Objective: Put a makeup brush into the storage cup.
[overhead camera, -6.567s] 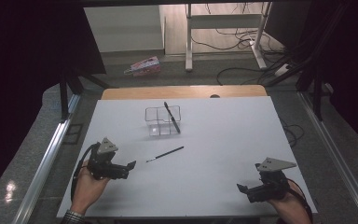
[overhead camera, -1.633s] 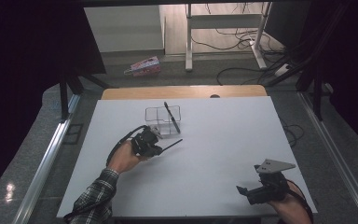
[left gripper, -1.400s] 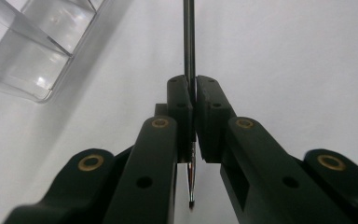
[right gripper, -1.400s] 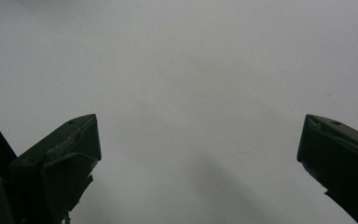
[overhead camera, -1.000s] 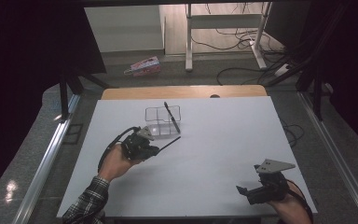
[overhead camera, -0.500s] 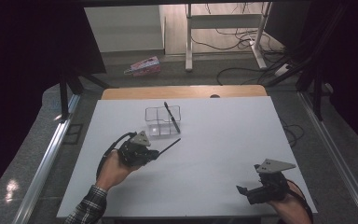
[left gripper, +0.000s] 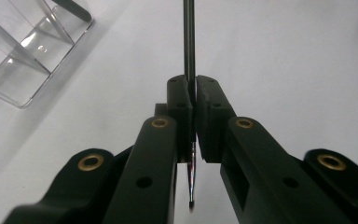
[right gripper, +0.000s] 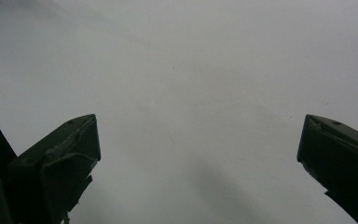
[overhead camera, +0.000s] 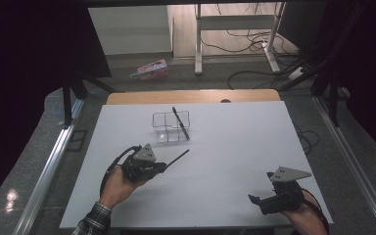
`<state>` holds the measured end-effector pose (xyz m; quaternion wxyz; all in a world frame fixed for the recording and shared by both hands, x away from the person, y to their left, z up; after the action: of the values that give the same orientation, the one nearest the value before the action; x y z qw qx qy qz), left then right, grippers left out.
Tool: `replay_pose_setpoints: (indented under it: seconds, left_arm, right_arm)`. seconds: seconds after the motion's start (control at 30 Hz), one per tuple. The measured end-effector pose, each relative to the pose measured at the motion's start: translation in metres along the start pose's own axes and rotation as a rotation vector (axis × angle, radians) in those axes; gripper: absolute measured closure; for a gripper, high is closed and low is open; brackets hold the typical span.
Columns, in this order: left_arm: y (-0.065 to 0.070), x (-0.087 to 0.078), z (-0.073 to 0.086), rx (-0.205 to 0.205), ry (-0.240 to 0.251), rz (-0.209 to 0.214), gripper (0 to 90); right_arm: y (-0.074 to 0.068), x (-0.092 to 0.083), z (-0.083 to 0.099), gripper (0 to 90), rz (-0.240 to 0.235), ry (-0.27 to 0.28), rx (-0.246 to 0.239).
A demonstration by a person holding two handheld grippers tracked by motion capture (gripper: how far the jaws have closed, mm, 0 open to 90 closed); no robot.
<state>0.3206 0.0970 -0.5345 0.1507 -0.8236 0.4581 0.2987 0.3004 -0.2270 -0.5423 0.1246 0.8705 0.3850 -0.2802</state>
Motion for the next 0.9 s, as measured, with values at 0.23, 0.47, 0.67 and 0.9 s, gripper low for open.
replay_pose_setpoints:
  seconds: [0.23, 0.47, 0.67, 0.9]
  left_arm:
    - [0.011, -0.005, 0.002, -0.002, 0.029, 0.006, 85.4]
    - [0.021, -0.011, 0.007, 0.024, 0.021, -0.005, 85.4]
    - [0.029, -0.016, 0.011, 0.025, 0.026, -0.003, 85.4]
    - [0.04, -0.016, 0.012, 0.037, 0.028, 0.018, 85.4]
  right_arm:
    - [0.0, -0.001, -0.001, 0.0, -0.003, 0.01, 0.0]
    - [-0.001, -0.001, -0.002, 0.0, -0.007, 0.016, 0.0]
    - [-0.001, -0.001, -0.003, 0.0, -0.004, 0.019, -0.007]
    - [0.002, -0.002, -0.004, 0.0, 0.009, 0.021, -0.009]
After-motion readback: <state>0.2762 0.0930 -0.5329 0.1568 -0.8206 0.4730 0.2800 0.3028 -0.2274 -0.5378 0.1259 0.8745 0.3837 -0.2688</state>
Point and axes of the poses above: each handheld gripper's, and its own axes: x roughly forward along the jaws, z roughly out of its underside, y roughly to its right, the point moved 10 cm from there along x, roughly forward along the jaws, and after that the axes turned 8 degrees about y, right-handed, at the moved point
